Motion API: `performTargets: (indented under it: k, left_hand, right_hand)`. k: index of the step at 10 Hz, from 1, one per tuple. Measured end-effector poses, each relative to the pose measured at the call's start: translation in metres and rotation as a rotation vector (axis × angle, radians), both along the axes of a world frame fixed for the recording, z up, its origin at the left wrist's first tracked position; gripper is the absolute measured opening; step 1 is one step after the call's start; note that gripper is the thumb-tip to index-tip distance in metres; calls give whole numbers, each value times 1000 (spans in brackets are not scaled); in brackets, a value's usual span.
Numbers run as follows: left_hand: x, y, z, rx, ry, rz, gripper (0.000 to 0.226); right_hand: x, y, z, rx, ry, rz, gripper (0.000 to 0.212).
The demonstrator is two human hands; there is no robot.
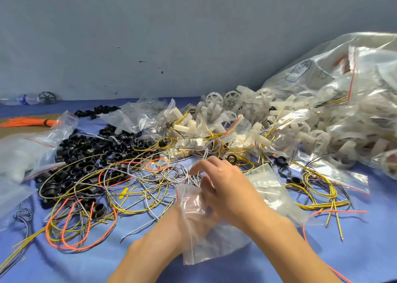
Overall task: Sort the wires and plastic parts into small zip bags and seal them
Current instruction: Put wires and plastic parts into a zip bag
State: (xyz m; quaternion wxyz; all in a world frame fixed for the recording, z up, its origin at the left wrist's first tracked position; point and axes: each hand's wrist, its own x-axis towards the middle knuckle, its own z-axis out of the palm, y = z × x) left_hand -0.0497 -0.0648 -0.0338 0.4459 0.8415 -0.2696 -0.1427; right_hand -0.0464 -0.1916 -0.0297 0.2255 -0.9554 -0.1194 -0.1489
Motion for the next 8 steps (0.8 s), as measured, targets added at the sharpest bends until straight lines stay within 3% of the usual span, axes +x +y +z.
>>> performTargets:
  k: [1,3,4,5,6,8]
  left_hand:
    - [8,14,-8,-74,-30,-51,11]
    - [28,37,-15,-77,9,-41,17]
    - [38,41,-16,-188,-32,137,22]
    - [49,42,-14,-269,-19,370,44]
    - [58,42,-18,-304,-41,498,43]
    - [59,27,-19,-278,-138,531,42]
  right_hand:
    - [3,-3,-3,-52,61,-20,29]
    - [11,-5,-3,-35,87,-46,24]
    - [13,-7,-2,-62,92,-56,25]
    - [14,-11,0,-91,116,-43,22]
    - [14,-16,1,-85,173,-16,19]
    - [18,-22,1,-54,170,-14,26]
